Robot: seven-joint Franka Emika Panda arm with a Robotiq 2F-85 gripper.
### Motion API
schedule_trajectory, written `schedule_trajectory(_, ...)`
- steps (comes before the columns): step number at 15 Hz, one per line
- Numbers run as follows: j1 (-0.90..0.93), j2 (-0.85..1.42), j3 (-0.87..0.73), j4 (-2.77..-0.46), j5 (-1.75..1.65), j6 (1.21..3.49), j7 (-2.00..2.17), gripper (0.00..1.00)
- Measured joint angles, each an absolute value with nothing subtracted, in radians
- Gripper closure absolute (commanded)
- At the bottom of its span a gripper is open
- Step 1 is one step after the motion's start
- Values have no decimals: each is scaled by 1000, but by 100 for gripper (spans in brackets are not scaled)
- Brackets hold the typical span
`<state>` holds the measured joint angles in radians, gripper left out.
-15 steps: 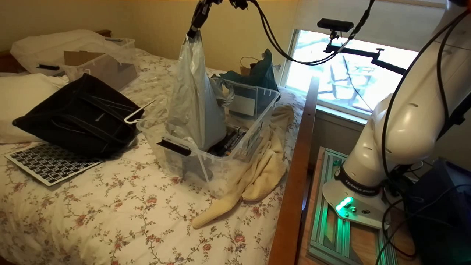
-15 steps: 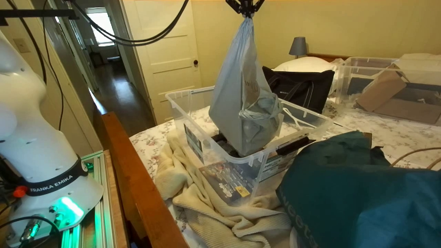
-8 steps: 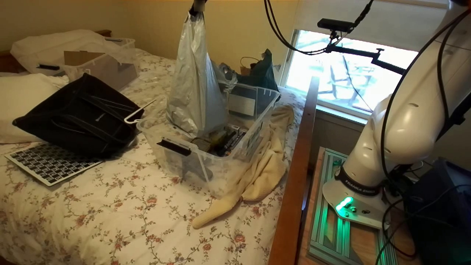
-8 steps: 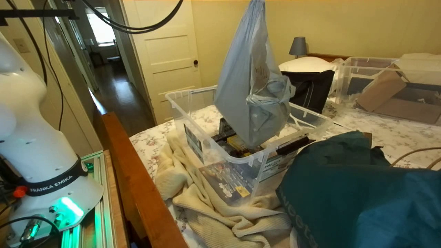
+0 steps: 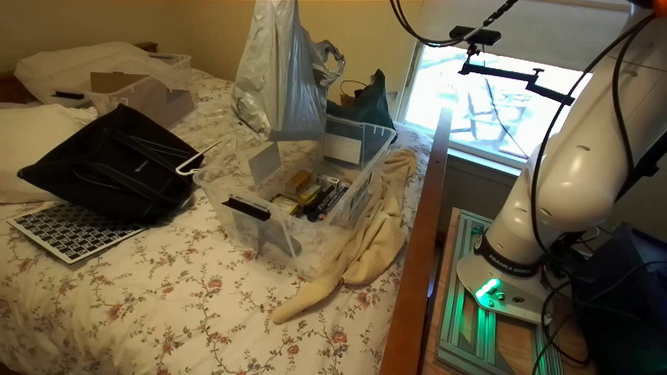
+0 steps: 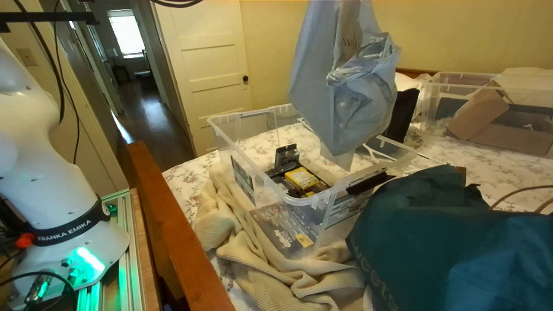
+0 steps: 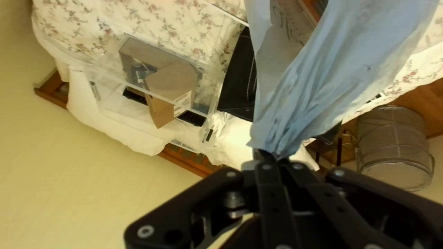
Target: Remove the plastic bag from the storage box
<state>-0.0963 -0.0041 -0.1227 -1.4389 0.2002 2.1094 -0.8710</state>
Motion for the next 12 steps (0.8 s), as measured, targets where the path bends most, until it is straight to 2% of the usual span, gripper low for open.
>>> schedule_trajectory(6,-118,90,-129,-1235,180,2109,-915,99)
schedule_trajectory(12,-151,278,-115,-1052,180,2150,-1012,99)
